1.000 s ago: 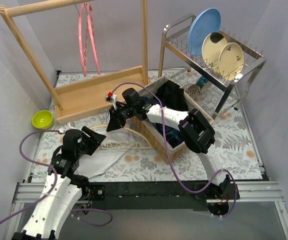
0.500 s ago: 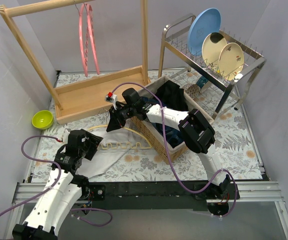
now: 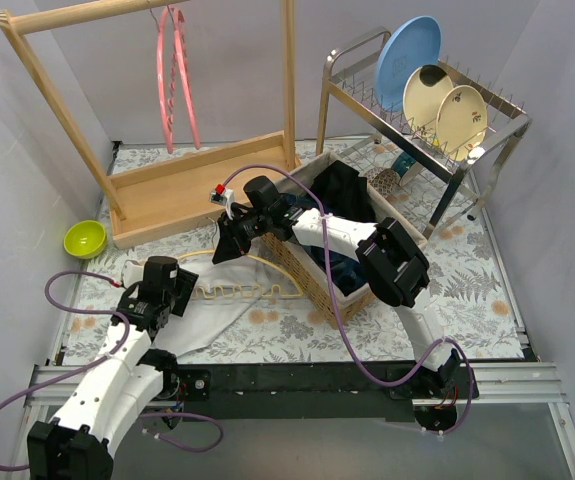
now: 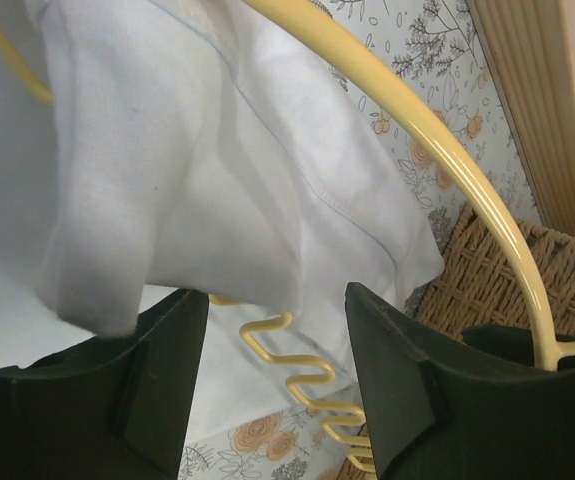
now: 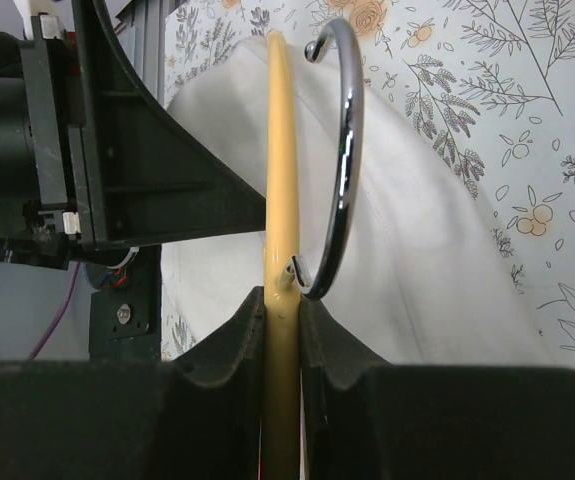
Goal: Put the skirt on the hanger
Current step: Place skirt on hanger
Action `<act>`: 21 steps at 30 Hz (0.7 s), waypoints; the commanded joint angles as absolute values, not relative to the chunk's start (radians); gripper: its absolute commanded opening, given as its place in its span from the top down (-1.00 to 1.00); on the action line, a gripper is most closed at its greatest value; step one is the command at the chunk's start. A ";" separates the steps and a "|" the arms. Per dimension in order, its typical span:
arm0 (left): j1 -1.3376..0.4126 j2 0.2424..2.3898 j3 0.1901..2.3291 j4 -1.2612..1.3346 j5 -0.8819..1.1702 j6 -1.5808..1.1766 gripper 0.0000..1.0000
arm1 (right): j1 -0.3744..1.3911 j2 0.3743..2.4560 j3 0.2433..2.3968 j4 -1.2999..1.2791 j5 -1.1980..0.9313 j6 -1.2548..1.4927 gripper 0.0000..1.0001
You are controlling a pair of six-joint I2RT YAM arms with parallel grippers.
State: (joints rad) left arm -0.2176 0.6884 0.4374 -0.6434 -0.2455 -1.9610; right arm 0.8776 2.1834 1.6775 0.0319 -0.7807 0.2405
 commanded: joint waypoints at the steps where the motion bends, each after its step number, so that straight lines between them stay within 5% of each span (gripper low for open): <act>1: -0.212 0.715 0.425 -0.600 -0.301 -1.980 -0.10 | 0.870 2.178 1.681 0.040 -0.811 0.252 0.97; 12: -0.213 0.697 0.429 -0.595 -0.314 -1.962 0.95 | 0.868 2.177 1.678 0.041 -0.811 0.253 0.97; 21: -0.213 0.598 0.526 -0.687 -0.321 -1.910 1.00 | 0.865 2.180 1.678 0.041 -0.808 0.253 0.97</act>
